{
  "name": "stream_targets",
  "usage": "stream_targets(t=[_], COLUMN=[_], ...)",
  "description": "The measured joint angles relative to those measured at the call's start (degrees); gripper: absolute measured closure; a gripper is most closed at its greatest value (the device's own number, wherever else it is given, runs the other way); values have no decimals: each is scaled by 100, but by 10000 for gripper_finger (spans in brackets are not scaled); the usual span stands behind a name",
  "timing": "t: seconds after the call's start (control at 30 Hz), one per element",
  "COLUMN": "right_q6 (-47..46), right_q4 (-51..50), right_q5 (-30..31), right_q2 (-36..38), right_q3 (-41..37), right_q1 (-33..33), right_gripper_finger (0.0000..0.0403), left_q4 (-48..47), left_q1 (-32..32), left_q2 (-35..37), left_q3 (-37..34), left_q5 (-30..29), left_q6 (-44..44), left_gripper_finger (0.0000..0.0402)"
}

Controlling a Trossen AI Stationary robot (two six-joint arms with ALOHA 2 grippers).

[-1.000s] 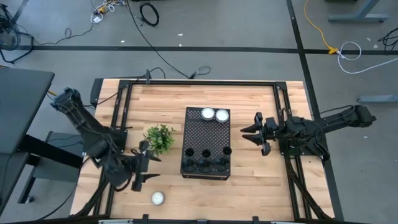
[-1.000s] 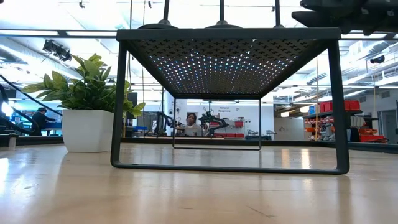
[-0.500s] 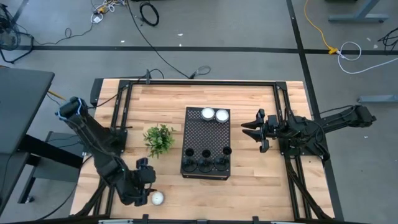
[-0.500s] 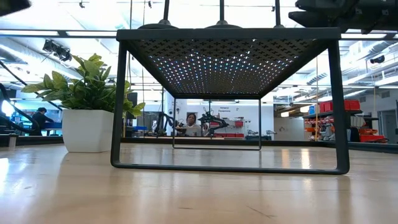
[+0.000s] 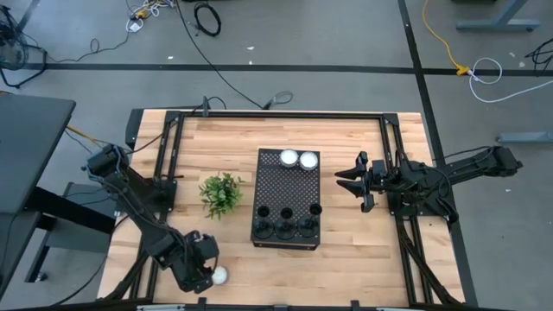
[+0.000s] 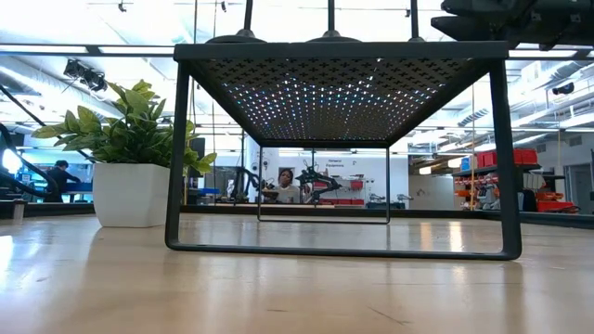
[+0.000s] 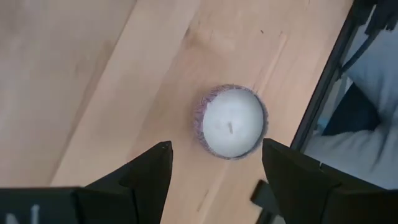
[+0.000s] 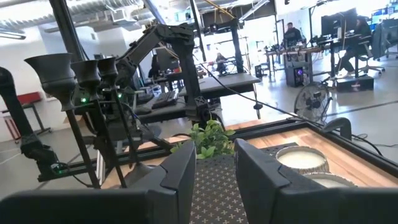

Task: Pick & Place candle stick holders
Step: Put the orange patterned candle on the shelf

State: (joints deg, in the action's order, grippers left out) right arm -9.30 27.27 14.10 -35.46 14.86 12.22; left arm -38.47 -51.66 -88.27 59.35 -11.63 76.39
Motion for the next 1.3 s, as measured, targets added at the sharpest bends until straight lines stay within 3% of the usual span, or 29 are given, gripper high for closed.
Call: stream_targets(t=[0.47,1.03,1.3], right_q6=[-6,0,0], right_q4=[-2,-26,-26], right_q5=[-3,-3,-3], right_q2=[0,-4,-4], right_q3=[0,0,0], right_q1=[-1,-1,0], right_gripper_finger=[292,292,292], left_q4=[84,406,401], left_q1=[48,271,271], left_q2=[-487,-815,-815], left_q3=[-7,-4,-4], left_q5=[480,740,793], left_q6=[1321,1496,1498], left_gripper_finger=[154,155,212])
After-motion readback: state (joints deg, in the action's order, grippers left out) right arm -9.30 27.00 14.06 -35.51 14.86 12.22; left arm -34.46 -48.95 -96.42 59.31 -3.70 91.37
